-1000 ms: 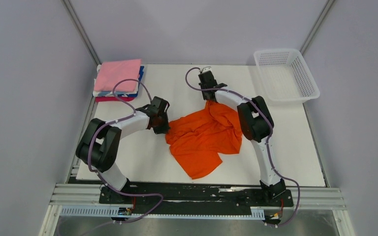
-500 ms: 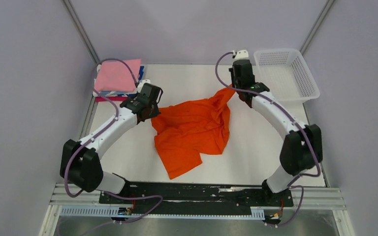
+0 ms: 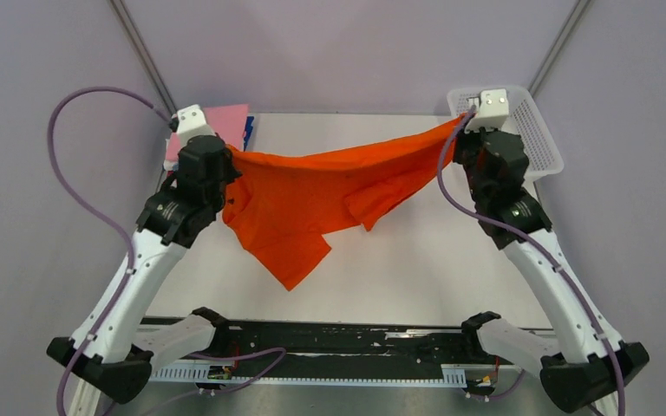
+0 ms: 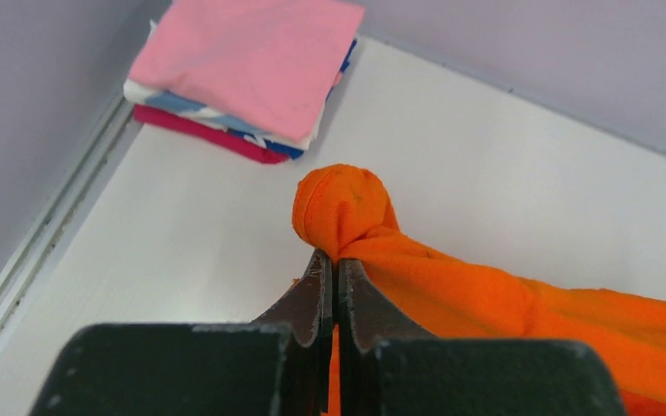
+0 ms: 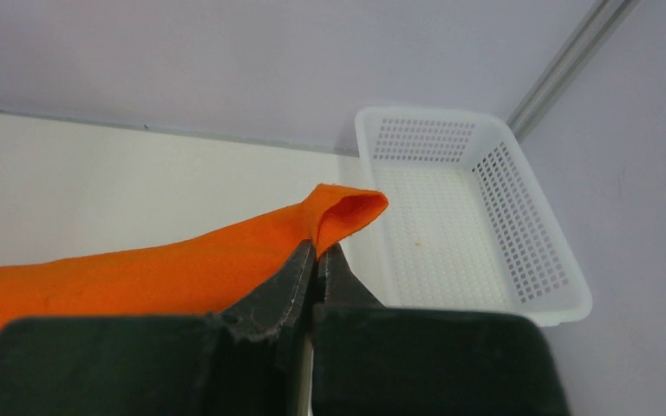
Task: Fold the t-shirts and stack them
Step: Flatten out the tshirt
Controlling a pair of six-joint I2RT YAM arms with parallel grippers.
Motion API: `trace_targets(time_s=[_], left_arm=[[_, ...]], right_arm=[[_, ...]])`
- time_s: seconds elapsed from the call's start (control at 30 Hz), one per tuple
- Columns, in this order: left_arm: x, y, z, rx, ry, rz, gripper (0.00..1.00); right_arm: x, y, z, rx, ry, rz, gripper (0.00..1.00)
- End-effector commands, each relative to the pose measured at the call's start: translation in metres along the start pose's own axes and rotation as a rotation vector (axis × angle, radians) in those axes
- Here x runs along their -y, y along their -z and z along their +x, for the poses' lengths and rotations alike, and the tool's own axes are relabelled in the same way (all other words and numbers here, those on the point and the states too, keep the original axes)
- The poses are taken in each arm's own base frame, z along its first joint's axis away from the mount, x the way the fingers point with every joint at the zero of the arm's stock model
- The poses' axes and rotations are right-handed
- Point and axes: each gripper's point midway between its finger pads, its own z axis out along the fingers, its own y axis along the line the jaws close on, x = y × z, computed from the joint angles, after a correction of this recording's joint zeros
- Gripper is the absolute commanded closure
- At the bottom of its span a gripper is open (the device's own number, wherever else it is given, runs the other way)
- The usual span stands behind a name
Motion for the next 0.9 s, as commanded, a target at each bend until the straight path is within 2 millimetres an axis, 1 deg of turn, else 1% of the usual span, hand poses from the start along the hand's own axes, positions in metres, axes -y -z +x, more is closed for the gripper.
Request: trace_targets(time_s=[0.0, 0.03, 0.07, 0.1, 0.13, 0.17, 0.2, 0.23, 0.27, 0.37, 0.47, 0.57, 0.6, 0.67, 0.73, 0.77, 0.8, 0.83, 0.87], left_arm=[[-0.011, 0.054, -0.079, 0.236, 0.077, 0.102, 1.00], [-0.009, 0.063, -0.085, 0.255, 0.085, 0.137, 1.00], [-0.013, 0.077, -0.099, 0.300, 0.106, 0.165, 1.00], [-0.012, 0.085, -0.104, 0.314, 0.100, 0.198, 1.00], [-0.012, 0.099, -0.115, 0.347, 0.115, 0.240, 1.00], [-0.013, 0.107, -0.121, 0.368, 0.112, 0.259, 1.00], [-0.012, 0.121, -0.130, 0.395, 0.121, 0.308, 1.00], [-0.013, 0.131, -0.138, 0.420, 0.122, 0.333, 1.00], [-0.009, 0.141, -0.142, 0.433, 0.117, 0.382, 1.00], [-0.006, 0.166, -0.154, 0.471, 0.101, 0.471, 1.00], [-0.003, 0.179, -0.160, 0.486, 0.088, 0.521, 1.00], [-0.004, 0.183, -0.162, 0.494, 0.086, 0.530, 1.00], [-0.004, 0.182, -0.162, 0.494, 0.087, 0.525, 1.00], [-0.002, 0.174, -0.159, 0.483, 0.080, 0.511, 1.00], [0.003, 0.158, -0.152, 0.453, 0.068, 0.482, 1.00], [0.009, 0.143, -0.144, 0.419, 0.052, 0.460, 1.00], [0.008, 0.132, -0.140, 0.406, 0.052, 0.420, 1.00], [0.014, 0.112, -0.128, 0.362, 0.031, 0.385, 1.00], [0.009, 0.099, -0.125, 0.351, 0.038, 0.318, 1.00]], right_arm=[[0.008, 0.060, -0.071, 0.249, -0.062, -0.114, 1.00], [0.008, 0.074, -0.081, 0.291, -0.072, -0.146, 1.00], [0.007, 0.088, -0.091, 0.334, -0.081, -0.182, 1.00], [0.008, 0.102, -0.101, 0.374, -0.093, -0.208, 1.00], [0.010, 0.116, -0.110, 0.409, -0.111, -0.232, 1.00], [0.011, 0.129, -0.118, 0.437, -0.124, -0.252, 1.00], [0.012, 0.142, -0.126, 0.463, -0.132, -0.274, 1.00], [0.015, 0.156, -0.132, 0.489, -0.147, -0.288, 1.00], [0.017, 0.167, -0.138, 0.504, -0.161, -0.302, 1.00], [0.018, 0.192, -0.148, 0.546, -0.183, -0.352, 1.00], [0.019, 0.206, -0.151, 0.562, -0.202, -0.377, 1.00], [0.024, 0.203, -0.150, 0.547, -0.212, -0.350, 1.00], [0.024, 0.199, -0.148, 0.535, -0.212, -0.340, 1.00], [0.031, 0.184, -0.141, 0.500, -0.222, -0.271, 1.00], [0.036, 0.162, -0.129, 0.443, -0.222, -0.194, 1.00], [0.038, 0.149, -0.122, 0.409, -0.215, -0.154, 1.00], [0.040, 0.133, -0.112, 0.368, -0.208, -0.108, 1.00], [0.042, 0.117, -0.101, 0.325, -0.200, -0.060, 1.00], [0.045, 0.099, -0.088, 0.276, -0.192, 0.002, 1.00]])
